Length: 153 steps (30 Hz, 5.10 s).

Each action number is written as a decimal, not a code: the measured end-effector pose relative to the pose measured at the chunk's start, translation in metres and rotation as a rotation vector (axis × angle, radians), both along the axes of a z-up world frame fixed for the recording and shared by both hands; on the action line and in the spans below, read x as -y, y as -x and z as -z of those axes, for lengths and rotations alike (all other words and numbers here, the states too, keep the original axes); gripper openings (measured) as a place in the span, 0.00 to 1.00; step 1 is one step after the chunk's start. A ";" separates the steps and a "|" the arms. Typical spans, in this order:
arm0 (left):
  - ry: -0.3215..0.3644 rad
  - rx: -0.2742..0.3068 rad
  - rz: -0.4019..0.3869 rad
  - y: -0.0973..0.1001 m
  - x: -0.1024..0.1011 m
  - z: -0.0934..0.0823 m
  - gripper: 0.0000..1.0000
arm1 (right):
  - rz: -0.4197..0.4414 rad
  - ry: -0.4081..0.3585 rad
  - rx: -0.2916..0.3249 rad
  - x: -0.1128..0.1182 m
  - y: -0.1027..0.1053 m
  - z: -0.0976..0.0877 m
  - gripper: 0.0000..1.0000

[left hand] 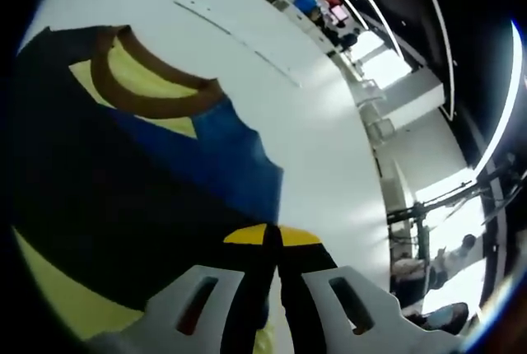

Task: Fold the garment on the visible template until the final outline fits inside the template.

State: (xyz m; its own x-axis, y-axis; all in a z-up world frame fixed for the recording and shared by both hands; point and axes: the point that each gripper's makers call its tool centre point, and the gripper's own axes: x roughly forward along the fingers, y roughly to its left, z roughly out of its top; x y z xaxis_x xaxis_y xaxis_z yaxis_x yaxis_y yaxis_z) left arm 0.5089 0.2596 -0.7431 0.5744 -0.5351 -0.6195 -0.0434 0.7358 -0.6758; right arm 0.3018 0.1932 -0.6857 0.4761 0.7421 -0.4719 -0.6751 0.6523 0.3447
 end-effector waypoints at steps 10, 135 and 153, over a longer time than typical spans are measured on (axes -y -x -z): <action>0.008 0.010 0.014 0.001 0.003 -0.001 0.01 | 0.003 0.003 -0.002 0.001 0.002 -0.001 1.00; -0.361 0.356 0.401 0.192 -0.320 -0.074 0.99 | 0.133 0.112 -0.066 -0.085 0.019 -0.019 0.97; -0.354 0.325 0.438 0.229 -0.337 -0.066 1.00 | 0.156 0.116 -0.099 -0.074 0.028 -0.014 0.97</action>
State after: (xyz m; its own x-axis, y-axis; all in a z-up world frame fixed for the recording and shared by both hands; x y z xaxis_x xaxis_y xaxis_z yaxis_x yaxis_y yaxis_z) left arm 0.2800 0.5967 -0.6775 0.5373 -0.5575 -0.6328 0.4769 0.8197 -0.3172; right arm 0.2739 0.2671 -0.6719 0.5281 0.6007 -0.6002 -0.5293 0.7855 0.3205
